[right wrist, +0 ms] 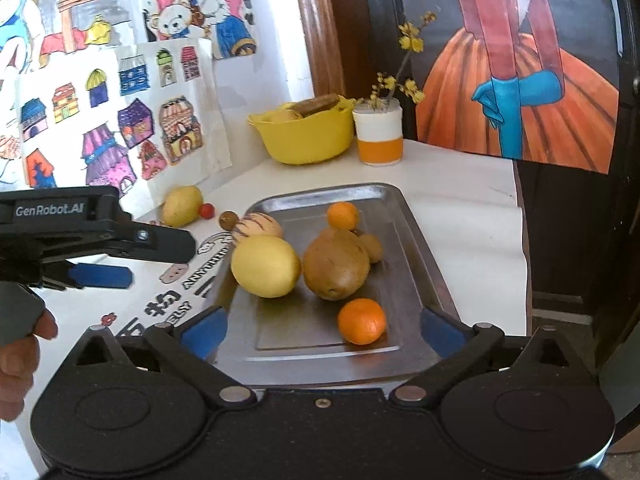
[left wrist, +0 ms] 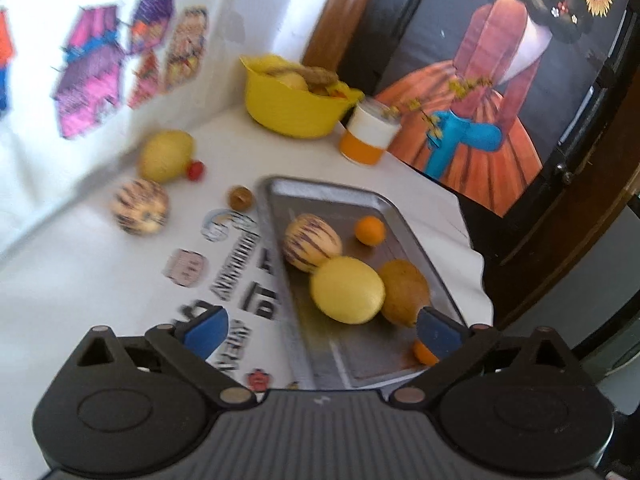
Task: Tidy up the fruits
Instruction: 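Place the lemon on the tray with the left tool while the right tool releases the orange there, then move the left tool to the second pepino melon while the right tool grasps a small brown kiwi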
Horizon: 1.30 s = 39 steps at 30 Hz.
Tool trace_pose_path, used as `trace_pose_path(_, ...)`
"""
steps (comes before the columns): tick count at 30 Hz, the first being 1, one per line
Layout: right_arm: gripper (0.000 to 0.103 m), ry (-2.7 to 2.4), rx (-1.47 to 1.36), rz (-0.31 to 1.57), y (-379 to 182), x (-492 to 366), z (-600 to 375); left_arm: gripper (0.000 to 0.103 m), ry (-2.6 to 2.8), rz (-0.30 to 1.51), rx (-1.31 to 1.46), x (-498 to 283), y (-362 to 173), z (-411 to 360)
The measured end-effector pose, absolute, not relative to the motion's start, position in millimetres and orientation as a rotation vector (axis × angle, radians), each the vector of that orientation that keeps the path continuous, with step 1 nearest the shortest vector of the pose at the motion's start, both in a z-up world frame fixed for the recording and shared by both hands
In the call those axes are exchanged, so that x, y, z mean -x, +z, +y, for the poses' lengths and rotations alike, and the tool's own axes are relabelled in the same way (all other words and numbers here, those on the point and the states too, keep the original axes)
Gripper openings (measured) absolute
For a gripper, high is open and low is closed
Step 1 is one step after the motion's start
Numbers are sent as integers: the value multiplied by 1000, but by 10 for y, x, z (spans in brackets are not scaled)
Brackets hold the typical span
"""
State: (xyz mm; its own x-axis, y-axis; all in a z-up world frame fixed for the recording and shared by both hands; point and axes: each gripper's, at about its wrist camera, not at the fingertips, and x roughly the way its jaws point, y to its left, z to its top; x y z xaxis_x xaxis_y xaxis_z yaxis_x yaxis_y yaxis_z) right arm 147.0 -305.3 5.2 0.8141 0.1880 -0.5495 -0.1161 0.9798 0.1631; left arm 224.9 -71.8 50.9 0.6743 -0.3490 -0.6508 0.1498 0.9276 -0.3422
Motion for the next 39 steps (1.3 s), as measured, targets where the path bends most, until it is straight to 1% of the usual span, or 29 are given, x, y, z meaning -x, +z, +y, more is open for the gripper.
trace_pose_path(8, 102, 205, -51, 593, 227, -1288, -2729, 102, -175, 735, 261, -1972, 622, -198)
trace_pose_path(16, 102, 321, 12, 609, 373, -1227, -2315, 102, -42, 752, 309, -1701, 460, 351)
trace_pose_path(22, 102, 446, 29, 604, 638, -1355, -2034, 102, 4, 745, 364, -1639, 437, 654)
trace_pose_path(30, 102, 589, 93, 597, 1246, -1889, -1787, 102, -22, 687, 310, -1800, 585, 627)
trace_pose_path(35, 102, 654, 133, 650, 1493, -2440, -1661, 102, -36, 676, 249, -2072, 556, 492)
trace_pose_path(39, 102, 758, 341, 648, 1479, -2762, -1504, 102, -42, 679, 199, -2295, 470, 412)
